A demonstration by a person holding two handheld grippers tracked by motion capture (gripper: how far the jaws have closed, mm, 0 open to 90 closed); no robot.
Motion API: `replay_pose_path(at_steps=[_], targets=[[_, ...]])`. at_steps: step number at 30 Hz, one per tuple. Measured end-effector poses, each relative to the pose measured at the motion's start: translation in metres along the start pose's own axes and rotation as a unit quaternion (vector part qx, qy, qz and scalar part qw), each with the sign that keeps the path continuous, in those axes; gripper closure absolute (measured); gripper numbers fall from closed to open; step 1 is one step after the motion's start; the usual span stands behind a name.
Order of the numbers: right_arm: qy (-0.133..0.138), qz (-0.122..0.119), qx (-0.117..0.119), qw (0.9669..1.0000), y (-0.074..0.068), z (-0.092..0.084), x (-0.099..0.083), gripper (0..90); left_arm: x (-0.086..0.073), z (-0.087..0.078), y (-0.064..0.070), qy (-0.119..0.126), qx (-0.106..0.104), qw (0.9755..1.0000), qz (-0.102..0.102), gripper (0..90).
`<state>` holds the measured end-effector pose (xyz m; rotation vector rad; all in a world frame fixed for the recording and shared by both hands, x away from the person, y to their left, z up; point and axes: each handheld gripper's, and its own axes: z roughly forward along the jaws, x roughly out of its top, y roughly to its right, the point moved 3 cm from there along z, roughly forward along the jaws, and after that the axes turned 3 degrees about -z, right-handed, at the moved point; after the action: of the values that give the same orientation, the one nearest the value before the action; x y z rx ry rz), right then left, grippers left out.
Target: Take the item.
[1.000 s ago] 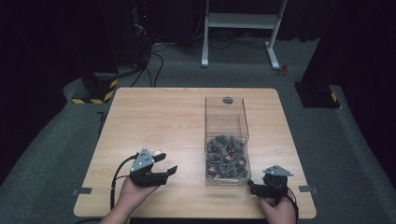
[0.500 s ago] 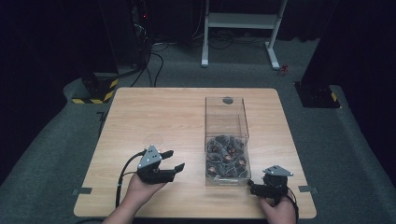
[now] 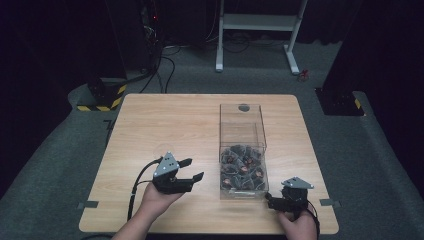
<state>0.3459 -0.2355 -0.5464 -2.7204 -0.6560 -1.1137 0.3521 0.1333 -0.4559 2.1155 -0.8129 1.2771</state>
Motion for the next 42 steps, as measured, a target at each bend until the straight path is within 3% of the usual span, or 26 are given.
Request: replay_pose_path(at_steps=[17, 26, 42], targets=[[0.000, 0.000, 0.001, 1.0000, 0.000, 0.000, 0.000, 8.0, 0.011, 0.021, 0.013, -0.004, -0.025, 0.9997, 0.005, 38.3], [0.000, 0.000, 0.001, 1.0000, 0.000, 0.000, 0.000, 8.0, 0.013, 0.032, 0.015, -0.010, -0.026, 0.9996, -0.004, 41.2], [-0.001, 0.000, 0.002, 1.0000, -0.001, 0.000, 0.000, 8.0, 0.023, 0.053, 0.027, -0.012, -0.034, 0.9993, 0.006, 44.2]])
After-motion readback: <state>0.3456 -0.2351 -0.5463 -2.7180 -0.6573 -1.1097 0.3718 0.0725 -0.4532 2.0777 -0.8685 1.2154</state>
